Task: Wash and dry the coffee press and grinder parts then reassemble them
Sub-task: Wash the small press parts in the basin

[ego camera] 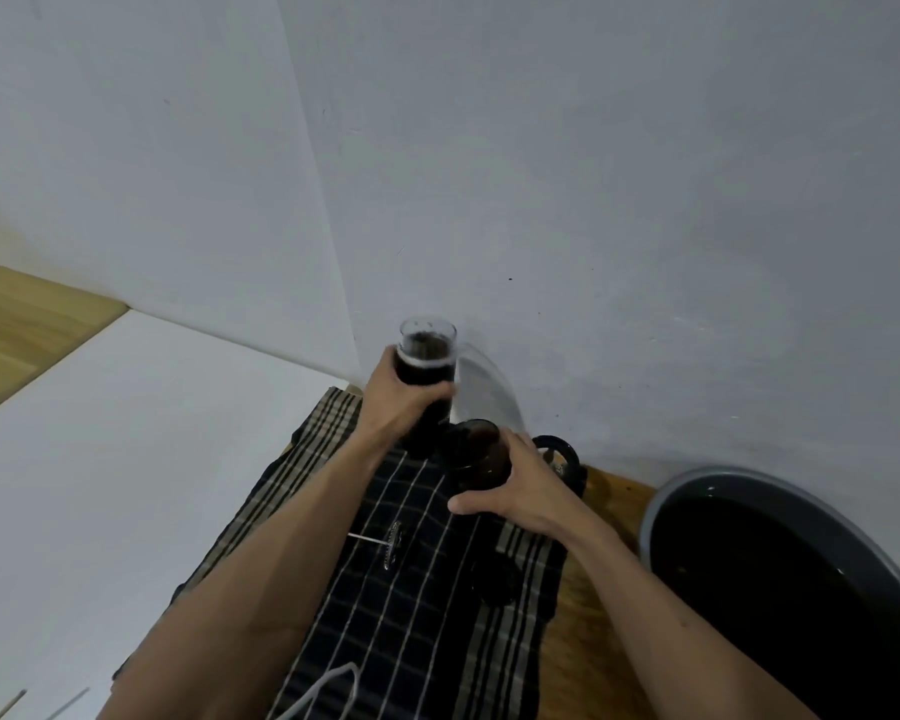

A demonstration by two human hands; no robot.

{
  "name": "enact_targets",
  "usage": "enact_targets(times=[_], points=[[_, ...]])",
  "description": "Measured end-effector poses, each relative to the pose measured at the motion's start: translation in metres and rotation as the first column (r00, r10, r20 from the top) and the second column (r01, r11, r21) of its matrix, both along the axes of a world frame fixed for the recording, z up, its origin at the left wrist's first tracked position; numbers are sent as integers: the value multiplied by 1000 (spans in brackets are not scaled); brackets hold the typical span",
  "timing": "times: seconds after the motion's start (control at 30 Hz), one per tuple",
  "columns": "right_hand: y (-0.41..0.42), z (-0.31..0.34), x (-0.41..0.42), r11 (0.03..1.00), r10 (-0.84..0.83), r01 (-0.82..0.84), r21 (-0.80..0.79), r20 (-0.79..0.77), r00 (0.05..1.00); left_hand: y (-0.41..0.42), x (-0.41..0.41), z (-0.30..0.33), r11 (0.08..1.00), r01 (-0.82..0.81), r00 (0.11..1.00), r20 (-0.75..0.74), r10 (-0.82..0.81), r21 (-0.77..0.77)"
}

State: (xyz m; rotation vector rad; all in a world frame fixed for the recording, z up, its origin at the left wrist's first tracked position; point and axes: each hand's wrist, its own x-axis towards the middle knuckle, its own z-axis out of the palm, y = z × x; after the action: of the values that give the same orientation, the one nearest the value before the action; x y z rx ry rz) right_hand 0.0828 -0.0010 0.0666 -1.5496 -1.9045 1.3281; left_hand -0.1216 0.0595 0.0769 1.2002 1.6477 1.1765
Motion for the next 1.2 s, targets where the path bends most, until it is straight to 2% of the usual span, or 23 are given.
enact_targets(times=[0.07,0.17,0.23,0.5,0.63,0.77,0.8,0.87,0.93,1.0,1.1,1.2], points=[[-1,-1,3,999,-22,23,43,-11,1000,-6,1,-27,998,25,993,-117,-32,-65],[-2,-5,10,996,-49,50,78,-25,999,-11,1,-59,988,31,987,-154,-55,-151],[-3,-8,15,994,-71,75,78,-52,996,-14,0,-76,988,31,985,-161,-56,-154],[1,-4,21,988,-110,124,87,-145,983,-32,8,-78,995,42,985,-164,-55,-86],[-3,7,27,987,-108,129,98,-192,975,-38,1,-72,990,70,973,-211,-95,-123],[-11,22,52,986,-118,138,89,-206,971,-54,7,-55,999,-25,927,-373,34,28],[-14,25,60,987,-117,136,84,-200,973,-63,12,-44,989,-40,921,-379,91,140],[-20,29,84,986,-129,145,82,-172,977,-80,33,-24,921,30,920,-372,126,387],[-28,33,110,982,-167,179,66,-158,973,-93,64,-11,874,221,910,-413,-25,434],[-35,36,139,971,-220,231,56,-155,963,-99,103,-8,840,430,866,-415,-280,331],[-48,37,180,933,-342,357,56,-178,923,-107,166,-12,763,637,760,-250,-600,110],[-67,31,214,839,-517,543,37,-258,816,-107,225,-20,605,795,607,-85,-790,49]])
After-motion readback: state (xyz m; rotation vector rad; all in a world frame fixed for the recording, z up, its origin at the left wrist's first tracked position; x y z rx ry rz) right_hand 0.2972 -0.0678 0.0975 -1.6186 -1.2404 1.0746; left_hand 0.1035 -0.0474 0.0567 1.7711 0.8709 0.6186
